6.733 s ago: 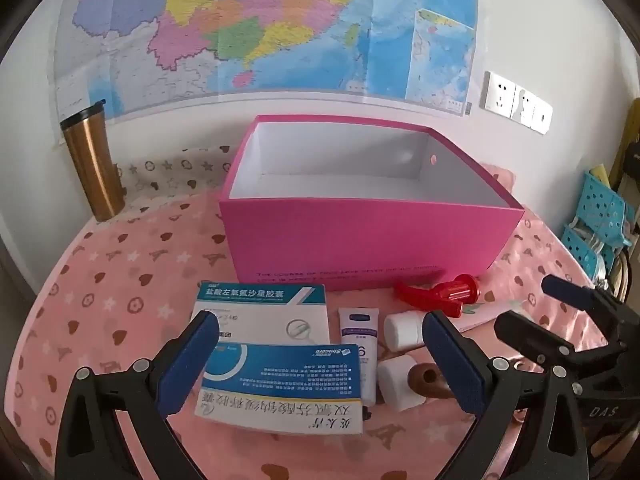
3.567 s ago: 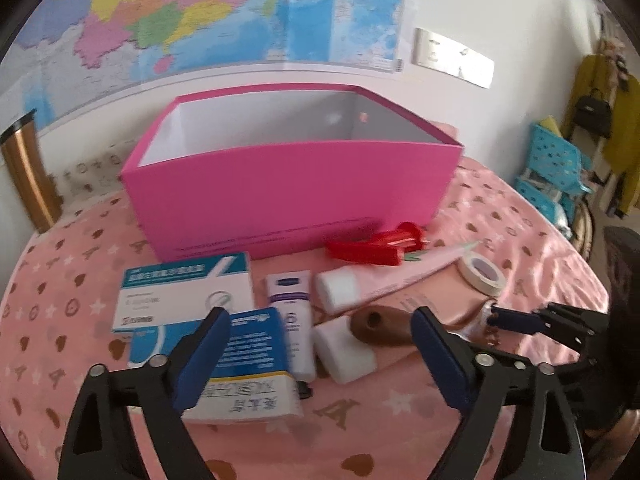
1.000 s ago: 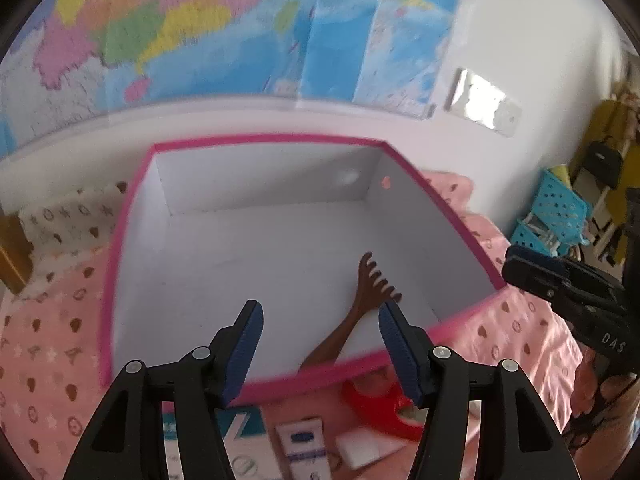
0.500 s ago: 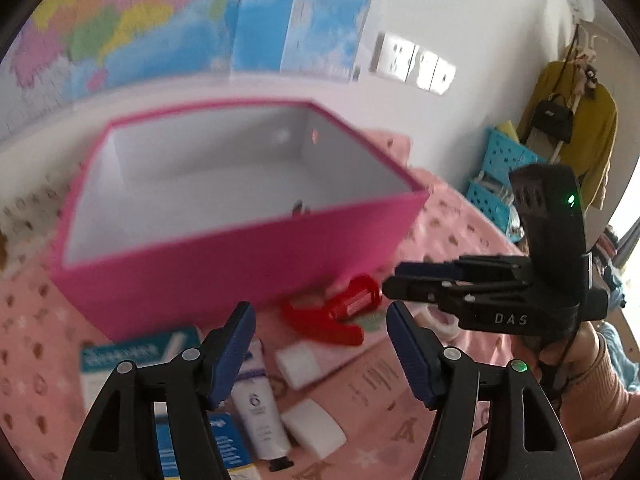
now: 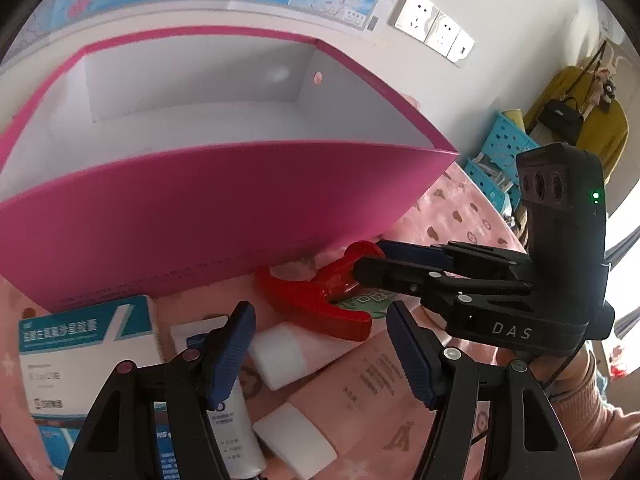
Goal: Organize rigid objects
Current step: 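Grasp the red T-handle corkscrew with the right gripper, then carry the corkscrew into the pink box and release it, then grasp the white-and-teal medicine box with the right gripper, then lift the medicine box into the pink box and open the right gripper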
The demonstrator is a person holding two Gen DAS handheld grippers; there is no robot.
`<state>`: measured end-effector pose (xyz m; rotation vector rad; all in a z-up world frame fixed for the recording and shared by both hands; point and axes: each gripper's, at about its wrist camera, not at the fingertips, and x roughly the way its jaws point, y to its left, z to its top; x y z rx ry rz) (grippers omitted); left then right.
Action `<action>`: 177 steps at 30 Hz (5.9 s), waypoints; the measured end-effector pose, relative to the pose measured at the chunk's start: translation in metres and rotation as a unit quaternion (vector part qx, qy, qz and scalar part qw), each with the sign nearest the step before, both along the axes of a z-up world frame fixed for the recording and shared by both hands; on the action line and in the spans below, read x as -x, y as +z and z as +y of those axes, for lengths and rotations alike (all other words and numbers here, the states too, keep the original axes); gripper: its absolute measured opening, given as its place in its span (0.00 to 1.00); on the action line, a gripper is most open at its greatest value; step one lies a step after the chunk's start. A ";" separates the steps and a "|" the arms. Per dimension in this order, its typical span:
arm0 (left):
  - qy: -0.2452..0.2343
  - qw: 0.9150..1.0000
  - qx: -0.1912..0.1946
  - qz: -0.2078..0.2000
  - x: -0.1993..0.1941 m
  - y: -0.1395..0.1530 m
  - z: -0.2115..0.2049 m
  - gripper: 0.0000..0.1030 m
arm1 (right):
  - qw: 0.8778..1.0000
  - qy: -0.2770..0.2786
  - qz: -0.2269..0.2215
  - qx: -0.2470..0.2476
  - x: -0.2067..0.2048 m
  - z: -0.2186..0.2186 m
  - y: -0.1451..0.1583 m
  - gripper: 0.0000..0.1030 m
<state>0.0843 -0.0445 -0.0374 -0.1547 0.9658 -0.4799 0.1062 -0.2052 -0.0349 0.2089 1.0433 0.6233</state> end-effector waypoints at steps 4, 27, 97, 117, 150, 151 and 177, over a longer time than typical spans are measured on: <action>-0.003 1.000 -0.002 0.005 -0.003 -0.002 0.000 0.64 | 1.000 0.004 0.000 -0.005 0.001 0.000 0.001 0.24; 0.014 1.000 0.022 0.003 0.005 0.004 0.002 0.58 | 0.998 0.000 -0.044 -0.039 0.032 -0.002 0.033 0.09; 0.163 0.978 -0.048 -0.119 0.028 0.059 0.133 0.75 | 0.989 0.093 -0.096 -0.068 0.022 0.034 0.081 0.47; 0.174 0.985 -0.017 0.014 0.028 -0.020 0.169 0.72 | 0.990 0.138 0.003 -0.022 0.010 0.135 0.012 0.47; 0.137 0.989 -0.038 -0.024 0.050 0.011 0.140 0.53 | 0.993 0.113 -0.010 -0.040 0.013 0.131 0.021 0.48; 0.135 0.990 -0.039 -0.030 0.053 0.015 0.138 0.53 | 0.993 0.112 -0.013 -0.043 0.014 0.128 0.024 0.48; 0.103 0.984 -0.046 -0.135 0.025 0.106 0.099 0.53 | 0.989 0.077 -0.104 -0.077 -0.007 0.072 0.112 0.48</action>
